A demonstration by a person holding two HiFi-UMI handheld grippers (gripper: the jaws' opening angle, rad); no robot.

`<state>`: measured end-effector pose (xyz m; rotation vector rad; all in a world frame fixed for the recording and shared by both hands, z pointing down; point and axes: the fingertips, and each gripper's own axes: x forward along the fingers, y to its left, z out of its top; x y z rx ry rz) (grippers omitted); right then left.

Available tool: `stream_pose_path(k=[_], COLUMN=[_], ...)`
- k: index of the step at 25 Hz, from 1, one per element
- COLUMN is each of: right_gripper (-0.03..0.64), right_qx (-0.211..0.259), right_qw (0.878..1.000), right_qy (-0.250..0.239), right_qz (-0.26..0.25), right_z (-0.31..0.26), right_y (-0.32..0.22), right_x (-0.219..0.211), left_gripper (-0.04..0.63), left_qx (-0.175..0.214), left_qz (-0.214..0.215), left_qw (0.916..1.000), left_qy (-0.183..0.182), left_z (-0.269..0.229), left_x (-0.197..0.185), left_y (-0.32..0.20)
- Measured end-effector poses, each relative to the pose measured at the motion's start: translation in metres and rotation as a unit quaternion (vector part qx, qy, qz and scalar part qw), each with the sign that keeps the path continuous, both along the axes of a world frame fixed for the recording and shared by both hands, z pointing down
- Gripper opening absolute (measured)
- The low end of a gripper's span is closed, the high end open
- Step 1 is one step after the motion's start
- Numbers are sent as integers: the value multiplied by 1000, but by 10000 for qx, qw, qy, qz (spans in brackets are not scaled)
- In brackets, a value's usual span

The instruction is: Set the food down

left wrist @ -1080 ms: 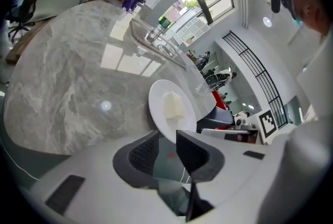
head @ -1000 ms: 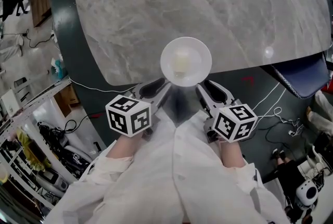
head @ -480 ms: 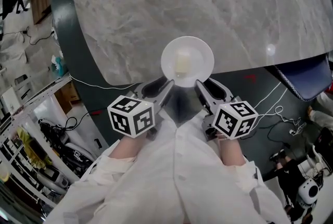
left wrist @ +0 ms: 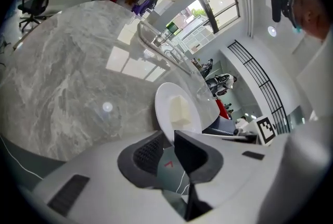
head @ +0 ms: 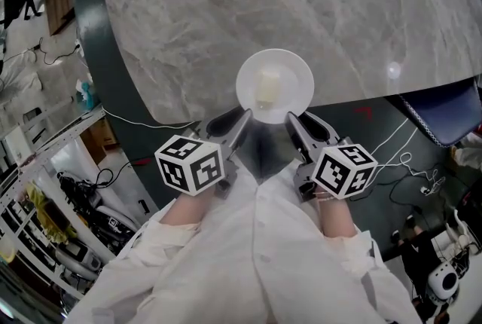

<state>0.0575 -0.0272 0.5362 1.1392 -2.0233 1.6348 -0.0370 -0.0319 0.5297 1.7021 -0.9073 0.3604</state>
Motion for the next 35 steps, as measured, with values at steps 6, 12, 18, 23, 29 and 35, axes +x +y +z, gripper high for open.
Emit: stream_pose_path(k=[6,12,18,23,29,35], right_gripper=[80,64,58,57,57,57], right_qx=[43,222,373,480,684,913], right_qw=[10000,9997,9991,9985,9973,9953], right_qy=[-39,-9,88,58,3,-16], right_qz=[-10,-47,-203,-247,-250,-325], right_z=[-6,-11,-15,-21,-42,-68], right_y=[-1,-1,-1,-2,-10,-20], right_x=[2,1,-2,-3,-2,5], left_gripper=[71,71,71,71,71,71], left_qx=[31,60,92,269,543,846], left_qz=[80,183,205,278,326,407], left_qw=[9998,9997,9997,9992,9980,9955], left_qy=[206,177,54,-31,-42,-114], left_z=[-3,-2,-2,-10,-32,-60], left_x=[2,1,-1,-2,-1,5], left_y=[0,3,6,5,-1,-8])
